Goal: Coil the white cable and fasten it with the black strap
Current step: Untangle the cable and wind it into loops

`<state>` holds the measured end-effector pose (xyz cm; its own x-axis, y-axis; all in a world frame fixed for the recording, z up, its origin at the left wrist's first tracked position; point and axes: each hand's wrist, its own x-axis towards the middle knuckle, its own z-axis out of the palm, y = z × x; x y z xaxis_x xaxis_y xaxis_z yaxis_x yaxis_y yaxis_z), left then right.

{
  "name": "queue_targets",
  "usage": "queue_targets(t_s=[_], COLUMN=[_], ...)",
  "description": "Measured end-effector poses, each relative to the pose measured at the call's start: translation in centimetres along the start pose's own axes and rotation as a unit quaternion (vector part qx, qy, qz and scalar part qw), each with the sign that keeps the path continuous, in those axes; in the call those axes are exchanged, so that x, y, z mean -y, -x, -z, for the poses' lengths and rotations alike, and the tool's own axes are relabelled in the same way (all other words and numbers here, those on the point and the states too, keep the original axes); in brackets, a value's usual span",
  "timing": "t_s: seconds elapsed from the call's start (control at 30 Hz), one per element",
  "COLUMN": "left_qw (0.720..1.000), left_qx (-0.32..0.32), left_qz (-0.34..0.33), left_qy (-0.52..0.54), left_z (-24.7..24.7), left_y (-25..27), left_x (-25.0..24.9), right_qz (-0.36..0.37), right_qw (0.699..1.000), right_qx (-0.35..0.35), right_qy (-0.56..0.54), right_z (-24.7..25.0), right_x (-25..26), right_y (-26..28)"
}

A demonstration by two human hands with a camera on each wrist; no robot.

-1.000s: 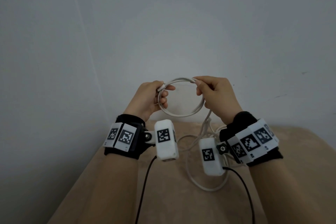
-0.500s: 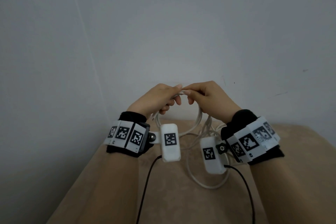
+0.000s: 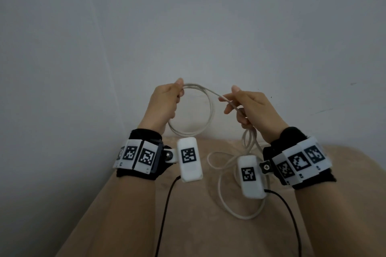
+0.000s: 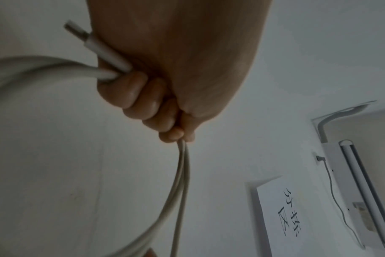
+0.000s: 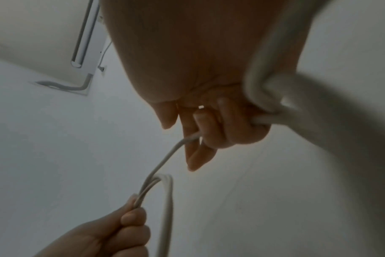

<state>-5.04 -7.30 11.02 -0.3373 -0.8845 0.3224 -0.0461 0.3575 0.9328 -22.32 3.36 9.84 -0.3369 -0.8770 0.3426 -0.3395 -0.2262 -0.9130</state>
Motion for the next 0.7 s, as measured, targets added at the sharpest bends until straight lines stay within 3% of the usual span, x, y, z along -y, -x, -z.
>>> queue_targets(t_s=[0.13, 0.3, 0.5, 0.7], left_qw=[0.998, 0.996, 0.995, 0.993], left_qx=[-0.051, -0.055, -0.013, -0.016], left_qz=[0.02, 0.023, 0.043, 0.042], left_qy=[0.033, 0.066, 0.087, 0.108], left_z=[0.2, -0.3, -0.4, -1.2], left_y=[-0.1, 0.0, 0.2, 0.3], left_x=[0.1, -0.3, -0.5, -0.9], right_qz=[0.014, 0.015, 0.018, 0.001], right_qw=[0.998, 0.992, 0.998, 0.999], right_qx=[-0.016, 0.036, 0.008, 0.006], right_qy=[0.055, 0.123, 0.06, 0.04], right_z=[0.1, -1.0, -0.8, -1.4], right_x=[-0.4, -0.6, -0.2, 0.0], right_y=[-0.2, -0.1, 0.0, -0.1])
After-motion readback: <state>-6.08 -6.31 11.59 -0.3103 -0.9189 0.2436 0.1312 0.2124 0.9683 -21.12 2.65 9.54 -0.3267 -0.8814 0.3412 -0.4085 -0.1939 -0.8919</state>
